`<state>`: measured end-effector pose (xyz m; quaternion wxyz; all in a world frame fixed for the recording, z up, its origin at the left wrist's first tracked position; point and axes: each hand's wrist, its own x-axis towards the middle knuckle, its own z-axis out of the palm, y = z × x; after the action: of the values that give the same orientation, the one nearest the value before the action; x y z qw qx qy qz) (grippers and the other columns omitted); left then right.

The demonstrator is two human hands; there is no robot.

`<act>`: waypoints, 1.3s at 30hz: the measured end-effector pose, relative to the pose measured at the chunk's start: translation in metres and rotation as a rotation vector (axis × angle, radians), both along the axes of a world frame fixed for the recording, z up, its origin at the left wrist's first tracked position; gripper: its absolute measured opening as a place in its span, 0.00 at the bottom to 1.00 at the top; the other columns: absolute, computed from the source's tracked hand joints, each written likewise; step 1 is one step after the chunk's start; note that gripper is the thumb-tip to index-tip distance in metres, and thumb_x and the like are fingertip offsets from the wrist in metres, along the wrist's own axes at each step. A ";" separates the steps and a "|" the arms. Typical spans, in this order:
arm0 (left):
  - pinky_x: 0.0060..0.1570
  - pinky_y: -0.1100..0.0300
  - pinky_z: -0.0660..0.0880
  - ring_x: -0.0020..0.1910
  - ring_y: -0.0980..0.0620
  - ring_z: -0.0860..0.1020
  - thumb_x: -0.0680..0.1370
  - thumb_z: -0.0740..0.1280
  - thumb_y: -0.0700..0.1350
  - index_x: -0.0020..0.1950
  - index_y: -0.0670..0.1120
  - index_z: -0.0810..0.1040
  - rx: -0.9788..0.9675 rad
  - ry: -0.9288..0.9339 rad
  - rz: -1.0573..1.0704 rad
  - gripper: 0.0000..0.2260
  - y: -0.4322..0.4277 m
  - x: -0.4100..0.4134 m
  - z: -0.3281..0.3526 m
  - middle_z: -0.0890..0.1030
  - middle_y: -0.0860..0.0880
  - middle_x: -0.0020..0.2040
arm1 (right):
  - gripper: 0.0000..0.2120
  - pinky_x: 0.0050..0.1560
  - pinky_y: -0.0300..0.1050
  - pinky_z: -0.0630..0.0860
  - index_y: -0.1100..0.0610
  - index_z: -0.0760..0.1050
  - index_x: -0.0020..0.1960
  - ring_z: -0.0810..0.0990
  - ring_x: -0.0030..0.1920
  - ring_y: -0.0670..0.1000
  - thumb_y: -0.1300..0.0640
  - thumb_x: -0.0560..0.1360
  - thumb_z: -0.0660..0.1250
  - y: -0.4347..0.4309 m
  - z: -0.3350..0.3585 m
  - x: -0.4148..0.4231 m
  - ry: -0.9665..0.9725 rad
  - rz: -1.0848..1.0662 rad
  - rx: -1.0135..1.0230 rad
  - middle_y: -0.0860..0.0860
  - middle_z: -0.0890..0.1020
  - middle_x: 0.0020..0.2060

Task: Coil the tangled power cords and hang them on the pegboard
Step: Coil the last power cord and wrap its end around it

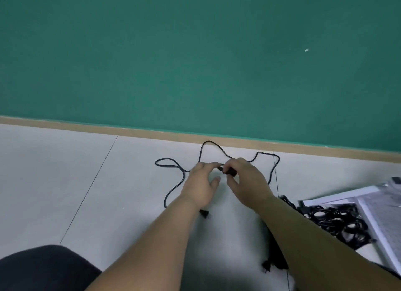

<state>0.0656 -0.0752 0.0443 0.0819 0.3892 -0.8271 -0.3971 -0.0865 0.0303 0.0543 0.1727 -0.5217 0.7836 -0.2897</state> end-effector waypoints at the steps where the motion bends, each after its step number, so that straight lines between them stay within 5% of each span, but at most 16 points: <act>1: 0.70 0.58 0.67 0.71 0.52 0.71 0.85 0.66 0.47 0.73 0.58 0.76 -0.021 0.020 -0.010 0.17 0.001 -0.003 0.011 0.74 0.53 0.69 | 0.11 0.50 0.49 0.79 0.43 0.76 0.54 0.78 0.48 0.41 0.58 0.77 0.69 0.001 0.013 0.000 -0.029 -0.006 -0.050 0.40 0.78 0.48; 10: 0.67 0.51 0.74 0.65 0.51 0.79 0.85 0.66 0.50 0.69 0.51 0.79 -0.140 0.148 -0.051 0.13 0.015 -0.019 0.129 0.83 0.54 0.64 | 0.14 0.49 0.51 0.78 0.44 0.76 0.53 0.79 0.38 0.45 0.62 0.76 0.72 0.023 0.138 -0.004 -0.442 -0.282 -0.385 0.46 0.81 0.42; 12: 0.65 0.52 0.75 0.63 0.51 0.80 0.84 0.67 0.50 0.66 0.52 0.80 -0.162 0.162 -0.063 0.11 0.022 -0.020 0.156 0.84 0.55 0.61 | 0.12 0.52 0.58 0.80 0.47 0.76 0.55 0.83 0.41 0.50 0.62 0.77 0.71 0.030 0.168 -0.004 -0.559 -0.306 -0.469 0.48 0.83 0.39; 16: 0.60 0.53 0.77 0.56 0.55 0.81 0.84 0.68 0.49 0.57 0.56 0.79 -0.203 0.221 -0.098 0.03 0.034 -0.014 0.210 0.84 0.58 0.54 | 0.11 0.50 0.54 0.80 0.54 0.75 0.59 0.87 0.45 0.51 0.66 0.81 0.68 0.047 0.221 -0.001 -0.695 -0.311 -0.603 0.49 0.87 0.41; 20: 0.53 0.47 0.80 0.47 0.48 0.83 0.84 0.67 0.50 0.52 0.54 0.76 -0.133 0.279 -0.112 0.02 0.045 -0.001 0.253 0.86 0.57 0.45 | 0.08 0.47 0.51 0.82 0.53 0.75 0.58 0.87 0.46 0.53 0.63 0.82 0.70 0.059 0.259 0.009 -0.795 -0.333 -0.705 0.47 0.87 0.41; 23: 0.57 0.45 0.80 0.45 0.46 0.86 0.84 0.69 0.46 0.53 0.50 0.79 -0.030 0.443 -0.070 0.01 0.054 0.011 0.273 0.87 0.51 0.43 | 0.08 0.47 0.49 0.82 0.53 0.75 0.60 0.87 0.47 0.53 0.60 0.83 0.70 0.067 0.275 0.019 -0.874 -0.350 -0.736 0.47 0.88 0.43; 27: 0.56 0.46 0.81 0.38 0.47 0.85 0.84 0.70 0.42 0.56 0.45 0.81 0.082 0.606 0.019 0.03 0.066 0.023 0.288 0.86 0.47 0.42 | 0.11 0.49 0.51 0.83 0.52 0.74 0.64 0.88 0.48 0.53 0.58 0.83 0.70 0.077 0.274 0.032 -0.853 -0.353 -0.693 0.53 0.88 0.51; 33: 0.52 0.49 0.81 0.37 0.48 0.84 0.83 0.70 0.43 0.58 0.50 0.80 0.076 0.649 0.055 0.05 0.071 0.025 0.304 0.87 0.48 0.41 | 0.25 0.50 0.52 0.85 0.49 0.66 0.76 0.89 0.50 0.52 0.54 0.82 0.70 0.062 0.268 0.047 -0.781 -0.324 -0.517 0.54 0.84 0.57; 39: 0.51 0.49 0.81 0.38 0.50 0.84 0.83 0.70 0.44 0.59 0.50 0.80 0.174 0.730 0.187 0.05 0.065 0.025 0.310 0.88 0.48 0.42 | 0.31 0.57 0.62 0.84 0.41 0.62 0.80 0.88 0.46 0.48 0.49 0.81 0.71 0.060 0.265 0.050 -0.485 -0.367 -0.434 0.44 0.83 0.59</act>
<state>0.0909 -0.0102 0.3546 0.3735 0.3017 -0.6677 -0.5689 -0.0361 0.0906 0.3190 0.1839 -0.3131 0.7208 -0.5905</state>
